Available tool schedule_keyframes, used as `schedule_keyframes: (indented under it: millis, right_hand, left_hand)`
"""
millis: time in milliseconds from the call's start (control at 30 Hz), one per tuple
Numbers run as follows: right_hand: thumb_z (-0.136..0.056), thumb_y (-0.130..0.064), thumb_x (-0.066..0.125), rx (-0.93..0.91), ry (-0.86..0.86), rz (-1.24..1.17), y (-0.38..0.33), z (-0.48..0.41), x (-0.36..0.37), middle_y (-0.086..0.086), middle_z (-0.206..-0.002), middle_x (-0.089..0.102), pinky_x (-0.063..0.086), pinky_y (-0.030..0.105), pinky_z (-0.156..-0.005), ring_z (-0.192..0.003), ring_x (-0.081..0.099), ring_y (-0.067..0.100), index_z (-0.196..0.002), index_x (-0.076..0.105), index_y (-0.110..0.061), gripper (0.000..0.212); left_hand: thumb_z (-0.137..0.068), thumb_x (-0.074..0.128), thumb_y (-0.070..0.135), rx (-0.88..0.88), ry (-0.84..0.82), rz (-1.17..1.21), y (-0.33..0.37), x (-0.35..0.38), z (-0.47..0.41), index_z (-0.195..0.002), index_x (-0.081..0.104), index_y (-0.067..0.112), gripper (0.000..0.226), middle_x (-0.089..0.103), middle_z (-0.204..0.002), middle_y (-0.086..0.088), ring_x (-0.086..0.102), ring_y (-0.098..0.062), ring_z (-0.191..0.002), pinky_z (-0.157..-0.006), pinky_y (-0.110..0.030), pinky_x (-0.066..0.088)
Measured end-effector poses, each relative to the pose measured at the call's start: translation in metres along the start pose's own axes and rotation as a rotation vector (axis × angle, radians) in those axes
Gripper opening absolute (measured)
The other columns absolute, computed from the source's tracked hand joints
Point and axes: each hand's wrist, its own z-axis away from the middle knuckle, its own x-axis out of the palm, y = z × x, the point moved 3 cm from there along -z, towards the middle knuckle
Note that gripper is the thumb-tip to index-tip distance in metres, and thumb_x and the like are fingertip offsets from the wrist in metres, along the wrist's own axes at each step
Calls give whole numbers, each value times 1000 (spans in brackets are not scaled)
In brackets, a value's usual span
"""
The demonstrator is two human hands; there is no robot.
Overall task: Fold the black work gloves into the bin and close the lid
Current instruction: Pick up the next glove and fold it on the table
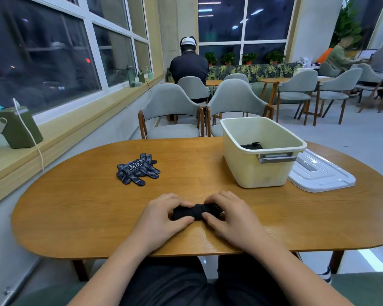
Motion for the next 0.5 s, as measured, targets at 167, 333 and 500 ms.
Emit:
schedule_keyframes:
  millis: [167, 333, 500]
  right_hand:
    - [-98, -50, 71, 35, 12, -62, 0, 0, -4, -15, -113, 67, 54, 29, -89, -105, 62, 4, -121, 61, -37, 29]
    - [-100, -49, 71, 104, 63, -84, -1, -1, -6, -15, -98, 70, 54, 30, -78, -86, 63, 6, -110, 59, -34, 22]
    - [-101, -46, 69, 50, 106, 9, -2, 0, -3, -15, -102, 67, 55, 31, -79, -90, 63, 7, -116, 68, -31, 21]
  left_hand:
    - [-84, 83, 49, -10, -21, 16, -2, 2, 0, -120, 76, 44, 37, 69, -112, 25, 65, -1, -111, -95, -32, 54]
    - [-93, 77, 52, -18, 9, -11, -5, 3, -2, -125, 76, 45, 32, 70, -106, 27, 66, 2, -103, -89, -25, 51]
    - [-99, 64, 59, -26, -1, -62, -9, 6, -4, -128, 74, 45, 34, 70, -107, 31, 62, 3, -109, -97, -31, 51]
